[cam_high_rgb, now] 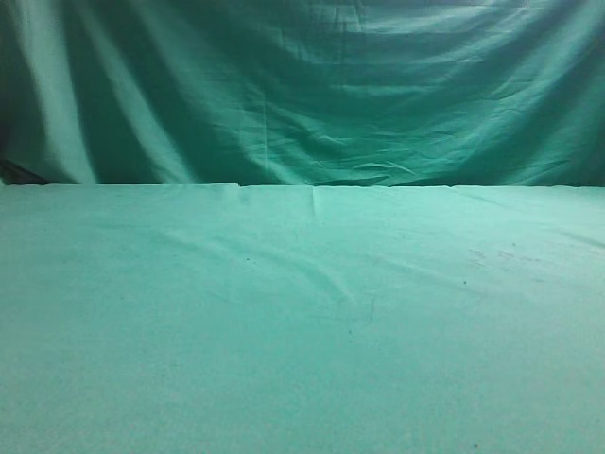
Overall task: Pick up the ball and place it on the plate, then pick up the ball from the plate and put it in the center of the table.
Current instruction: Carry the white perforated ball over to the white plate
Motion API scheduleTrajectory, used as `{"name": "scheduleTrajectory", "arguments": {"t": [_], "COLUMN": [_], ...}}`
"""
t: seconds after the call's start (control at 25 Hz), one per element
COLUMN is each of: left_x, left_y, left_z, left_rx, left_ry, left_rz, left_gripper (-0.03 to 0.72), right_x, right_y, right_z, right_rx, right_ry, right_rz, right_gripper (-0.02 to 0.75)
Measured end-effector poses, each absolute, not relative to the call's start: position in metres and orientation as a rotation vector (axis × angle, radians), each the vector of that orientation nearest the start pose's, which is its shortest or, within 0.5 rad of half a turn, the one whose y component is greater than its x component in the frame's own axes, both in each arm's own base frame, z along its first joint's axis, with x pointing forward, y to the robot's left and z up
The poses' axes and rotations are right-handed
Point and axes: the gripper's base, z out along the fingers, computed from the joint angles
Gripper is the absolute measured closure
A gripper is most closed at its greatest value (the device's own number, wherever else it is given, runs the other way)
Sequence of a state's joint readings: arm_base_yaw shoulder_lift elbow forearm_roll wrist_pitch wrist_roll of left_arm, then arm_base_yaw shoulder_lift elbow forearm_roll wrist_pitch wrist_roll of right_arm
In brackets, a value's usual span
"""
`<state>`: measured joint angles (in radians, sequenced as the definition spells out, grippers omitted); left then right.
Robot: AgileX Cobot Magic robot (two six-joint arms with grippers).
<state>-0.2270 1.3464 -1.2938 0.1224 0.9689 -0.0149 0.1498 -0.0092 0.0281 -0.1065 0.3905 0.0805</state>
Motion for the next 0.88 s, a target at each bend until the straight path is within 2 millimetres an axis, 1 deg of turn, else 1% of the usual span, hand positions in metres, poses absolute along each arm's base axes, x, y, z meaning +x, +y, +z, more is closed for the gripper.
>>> {"name": "scheduleTrajectory", "arguments": {"t": [0.08, 0.16, 0.24, 0.36, 0.48, 0.56, 0.64, 0.76, 0.88], "left_x": [0.264, 0.256, 0.251, 0.249, 0.250, 0.250, 0.250, 0.250, 0.249], "left_y": [-0.050, -0.047, -0.044, -0.040, -0.037, -0.036, -0.036, -0.036, -0.036], "left_z": [0.355, 0.348, 0.339, 0.331, 0.330, 0.330, 0.331, 0.331, 0.331], "left_rx": [0.304, 0.311, 0.317, 0.293, 0.287, 0.287, 0.287, 0.287, 0.283], "left_ry": [2.474, 2.460, 2.464, 2.477, 2.469, 2.466, 2.463, 2.463, 2.464], "left_rz": [0.055, 0.071, 0.099, 0.141, 0.179, 0.193, 0.200, 0.204, 0.197], "left_gripper": [0.385, 0.385, 0.385, 0.385, 0.385, 0.385, 0.385, 0.385, 0.385], "right_x": [0.052, 0.053, 0.054, 0.055, 0.056, 0.056, 0.056, 0.056, 0.055], "right_y": [0.004, 0.006, 0.008, 0.008, 0.008, 0.009, 0.009, 0.008, 0.008], "right_z": [0.170, 0.174, 0.179, 0.185, 0.190, 0.194, 0.200, 0.210, 0.212], "right_rx": [-0.127, -0.083, -0.040, -0.022, -0.017, 0.017, 0.057, 0.069, 0.066], "right_ry": [1.875, 1.842, 1.787, 1.713, 1.668, 1.623, 1.554, 1.447, 1.425], "right_rz": [0.059, 0.116, 0.174, 0.202, 0.211, 0.251, 0.297, 0.319, 0.318], "right_gripper": [0.738, 0.738, 0.738, 0.738, 0.738, 0.738, 0.738, 0.738, 0.738]}}
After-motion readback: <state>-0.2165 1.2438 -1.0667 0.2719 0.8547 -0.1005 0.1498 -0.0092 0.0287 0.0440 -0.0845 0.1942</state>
